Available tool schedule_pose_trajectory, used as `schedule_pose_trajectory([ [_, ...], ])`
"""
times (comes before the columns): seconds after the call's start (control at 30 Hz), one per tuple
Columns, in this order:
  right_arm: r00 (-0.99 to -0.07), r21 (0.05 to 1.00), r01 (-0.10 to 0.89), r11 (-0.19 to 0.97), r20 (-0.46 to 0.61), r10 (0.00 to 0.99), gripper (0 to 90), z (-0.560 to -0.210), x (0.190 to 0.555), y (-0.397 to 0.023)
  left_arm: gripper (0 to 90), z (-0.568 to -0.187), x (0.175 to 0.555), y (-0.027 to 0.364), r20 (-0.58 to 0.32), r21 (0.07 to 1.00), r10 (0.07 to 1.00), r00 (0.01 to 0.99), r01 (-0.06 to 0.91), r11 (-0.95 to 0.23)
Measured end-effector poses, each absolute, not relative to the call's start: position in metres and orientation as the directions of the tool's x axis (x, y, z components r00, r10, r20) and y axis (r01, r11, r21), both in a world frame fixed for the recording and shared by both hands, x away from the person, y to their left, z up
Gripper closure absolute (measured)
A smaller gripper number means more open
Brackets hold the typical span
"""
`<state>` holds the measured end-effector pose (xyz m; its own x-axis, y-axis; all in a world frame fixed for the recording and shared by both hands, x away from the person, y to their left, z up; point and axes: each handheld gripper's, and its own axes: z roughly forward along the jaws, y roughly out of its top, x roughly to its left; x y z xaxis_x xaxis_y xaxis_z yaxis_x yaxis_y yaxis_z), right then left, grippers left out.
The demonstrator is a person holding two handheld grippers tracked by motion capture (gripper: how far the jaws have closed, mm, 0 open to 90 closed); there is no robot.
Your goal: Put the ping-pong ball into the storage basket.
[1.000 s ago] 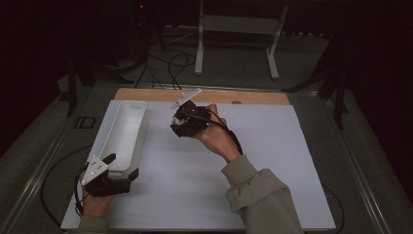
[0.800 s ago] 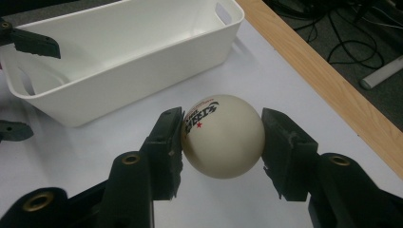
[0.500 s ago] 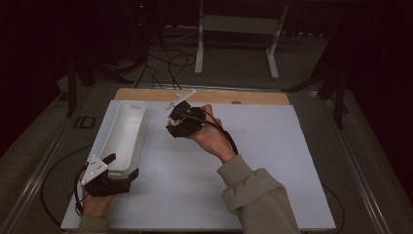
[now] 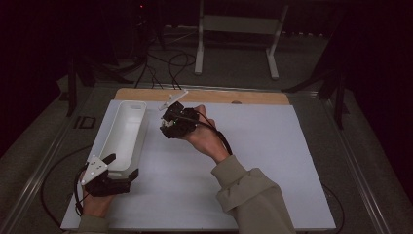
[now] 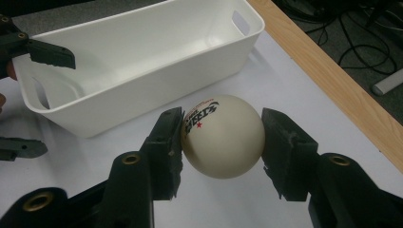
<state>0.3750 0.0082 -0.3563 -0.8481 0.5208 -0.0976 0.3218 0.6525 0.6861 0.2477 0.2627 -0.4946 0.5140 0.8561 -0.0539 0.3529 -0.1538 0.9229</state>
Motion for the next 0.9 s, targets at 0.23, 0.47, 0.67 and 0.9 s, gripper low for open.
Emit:
schedule_pose_trajectory([
  [0.23,-0.851,0.685,0.316,0.657,-0.102,0.515,50.7,-0.357,0.376,0.013,0.0,-0.495,0.248,0.263,-0.054,0.923,0.856,0.515,0.353,-0.154],
  [0.47,-0.852,0.687,0.313,0.656,-0.101,0.513,50.7,-0.358,0.375,0.017,0.0,-0.495,0.248,0.263,-0.054,0.923,0.856,0.515,0.352,-0.154],
  [0.67,-0.853,0.694,0.318,0.646,-0.087,0.514,50.7,-0.358,0.376,0.021,0.0,-0.495,0.248,0.263,-0.053,0.923,0.855,0.515,0.352,-0.155],
  [0.9,-0.856,0.694,0.315,0.648,-0.087,0.509,50.7,-0.358,0.377,0.025,0.0,-0.495,0.248,0.263,-0.054,0.923,0.855,0.516,0.352,-0.154],
])
